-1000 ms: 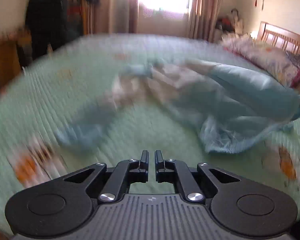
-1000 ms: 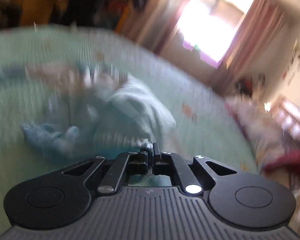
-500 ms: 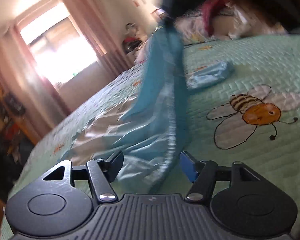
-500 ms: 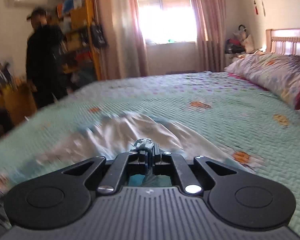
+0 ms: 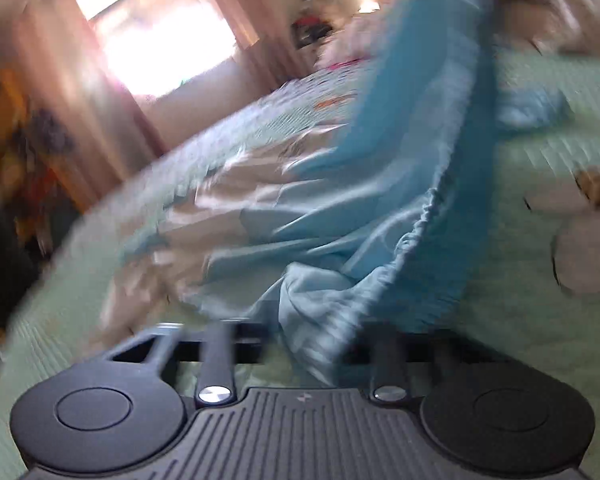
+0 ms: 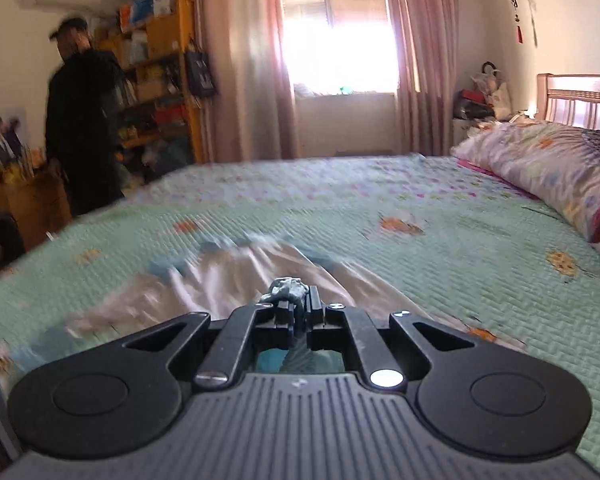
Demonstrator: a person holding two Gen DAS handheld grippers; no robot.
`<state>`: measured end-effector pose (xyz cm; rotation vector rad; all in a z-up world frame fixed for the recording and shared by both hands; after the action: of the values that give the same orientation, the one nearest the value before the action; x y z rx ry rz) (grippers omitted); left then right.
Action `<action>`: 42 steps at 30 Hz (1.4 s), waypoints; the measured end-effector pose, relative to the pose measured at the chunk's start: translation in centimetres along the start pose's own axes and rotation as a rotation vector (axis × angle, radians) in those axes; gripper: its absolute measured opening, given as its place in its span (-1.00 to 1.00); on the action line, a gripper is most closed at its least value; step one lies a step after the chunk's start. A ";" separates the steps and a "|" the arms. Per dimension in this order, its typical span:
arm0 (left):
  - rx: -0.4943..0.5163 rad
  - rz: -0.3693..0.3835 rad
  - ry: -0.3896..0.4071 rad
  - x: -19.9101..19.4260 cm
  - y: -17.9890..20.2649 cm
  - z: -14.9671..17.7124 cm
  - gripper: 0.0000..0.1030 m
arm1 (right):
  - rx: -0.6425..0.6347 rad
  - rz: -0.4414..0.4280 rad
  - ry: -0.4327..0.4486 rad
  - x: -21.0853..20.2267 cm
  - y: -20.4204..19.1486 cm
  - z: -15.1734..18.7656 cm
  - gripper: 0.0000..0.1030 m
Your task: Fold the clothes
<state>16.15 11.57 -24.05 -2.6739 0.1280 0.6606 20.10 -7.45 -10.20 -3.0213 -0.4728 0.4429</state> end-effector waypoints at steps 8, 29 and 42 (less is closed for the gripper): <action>-0.390 0.018 0.090 -2.9 -6.4 -5.0 -0.83 | -0.048 0.102 -0.076 3.3 2.7 6.4 -0.43; -0.614 0.028 0.054 -5.5 -13.0 -7.8 -0.82 | 0.207 -0.079 -0.066 1.2 1.2 2.8 -0.94; -0.542 0.361 0.095 -21.2 -16.1 -11.8 -0.68 | 0.412 -0.360 0.059 -11.3 2.0 -7.6 -0.94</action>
<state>5.25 21.82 0.93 -3.2439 0.5375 0.7615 12.55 -12.86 -0.07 -2.4799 -0.7908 0.3690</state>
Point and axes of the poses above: each gripper's, at about its wrist camera, not at the fingertips, and x roughly the way its jaws point, y to its right, z to its underside, the point moved 4 cm from there along x, roughly the way its jaws point, and after that the axes turned 7 degrees about y, right-handed, at the moved point
